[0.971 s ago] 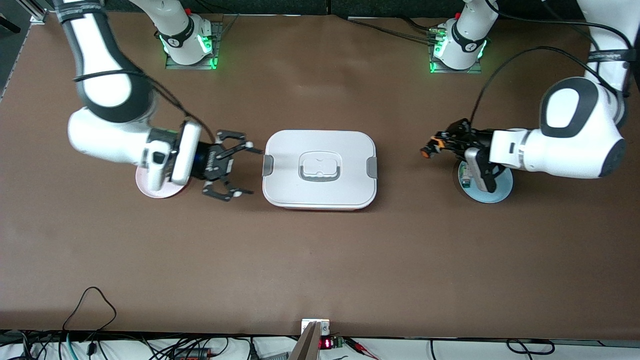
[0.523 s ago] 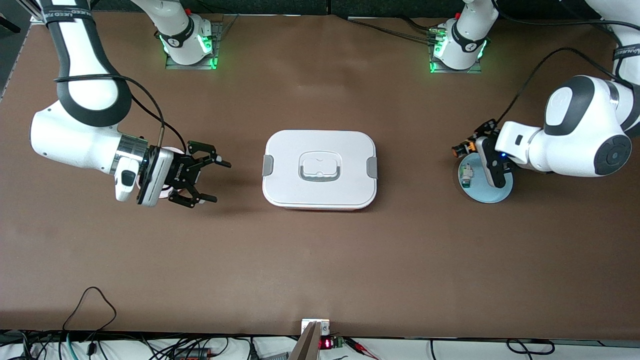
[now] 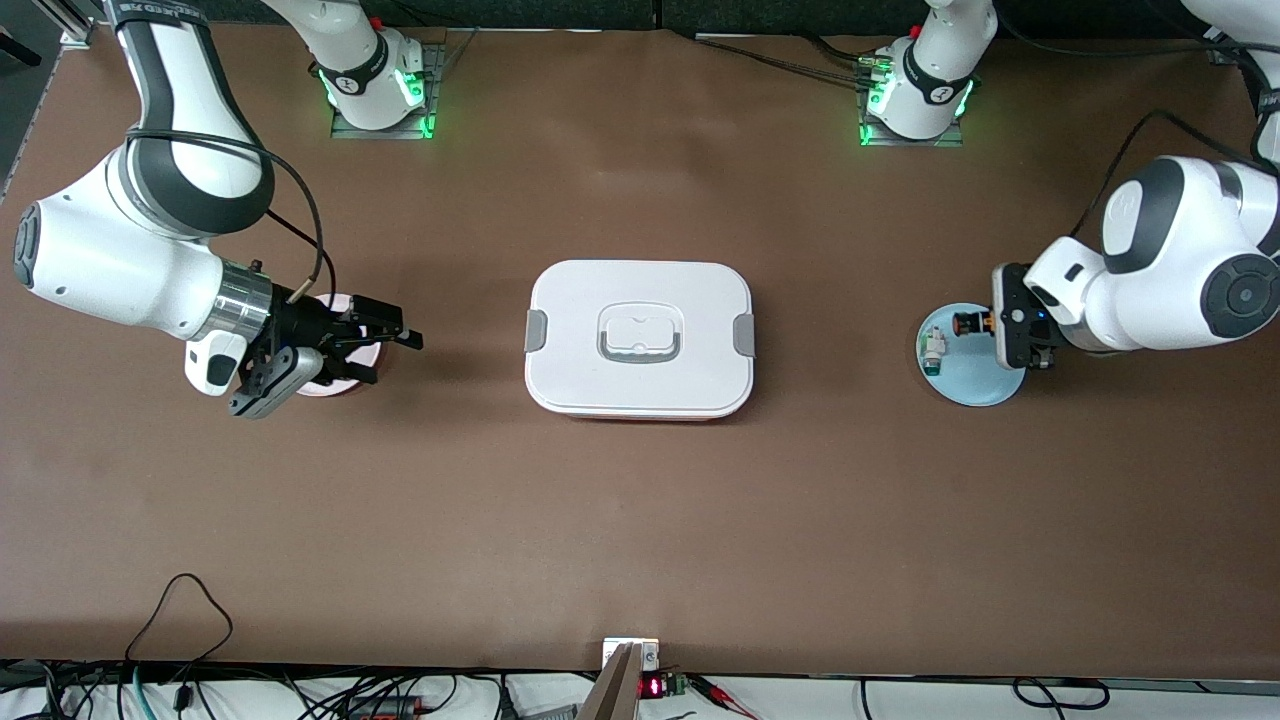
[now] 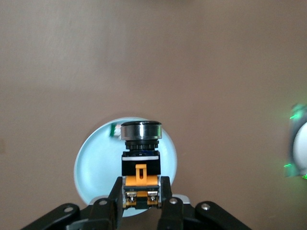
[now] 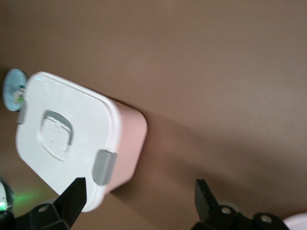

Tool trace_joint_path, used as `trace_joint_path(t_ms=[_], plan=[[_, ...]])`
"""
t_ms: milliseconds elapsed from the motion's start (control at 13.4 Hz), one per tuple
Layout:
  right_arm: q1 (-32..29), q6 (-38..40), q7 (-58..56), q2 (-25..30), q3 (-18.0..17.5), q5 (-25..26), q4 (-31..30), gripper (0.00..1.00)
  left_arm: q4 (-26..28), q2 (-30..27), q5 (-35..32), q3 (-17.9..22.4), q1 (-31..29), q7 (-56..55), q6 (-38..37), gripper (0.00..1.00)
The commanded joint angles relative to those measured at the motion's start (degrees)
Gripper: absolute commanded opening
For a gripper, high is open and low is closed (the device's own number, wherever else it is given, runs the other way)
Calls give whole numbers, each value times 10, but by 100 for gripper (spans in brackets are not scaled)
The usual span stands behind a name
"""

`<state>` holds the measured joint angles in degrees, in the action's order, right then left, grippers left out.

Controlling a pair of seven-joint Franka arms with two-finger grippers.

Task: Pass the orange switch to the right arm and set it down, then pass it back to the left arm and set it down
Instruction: 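Lower the switch onto the blue plate while the right gripper withdraws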

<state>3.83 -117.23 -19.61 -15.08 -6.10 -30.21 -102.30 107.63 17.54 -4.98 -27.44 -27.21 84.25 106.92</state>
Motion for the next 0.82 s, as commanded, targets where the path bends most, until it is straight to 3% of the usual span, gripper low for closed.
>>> trace_joint_path(t_ms=[0, 75, 224, 373, 597, 747], plan=[[-2, 75, 103, 12, 13, 68, 18, 100, 32, 35, -21, -6, -52, 67, 76, 5], [-2, 105, 119, 13, 18, 85, 29, 100, 33, 49, -21, -5, -58, 72, 86, 5], [5, 146, 169, 22, 20, 191, 51, 100, 55, 65, -34, -4, -80, 86, 141, 5], [21, 188, 206, 33, 20, 245, 75, 100, 90, 70, -35, -4, -94, 88, 199, 5], [49, 242, 200, 32, 17, 368, 129, 100, 94, 94, -35, -3, -101, 88, 211, 5], [43, 236, 201, 36, 28, 393, 151, 100, 101, 108, -35, -3, -102, 89, 236, 5]])
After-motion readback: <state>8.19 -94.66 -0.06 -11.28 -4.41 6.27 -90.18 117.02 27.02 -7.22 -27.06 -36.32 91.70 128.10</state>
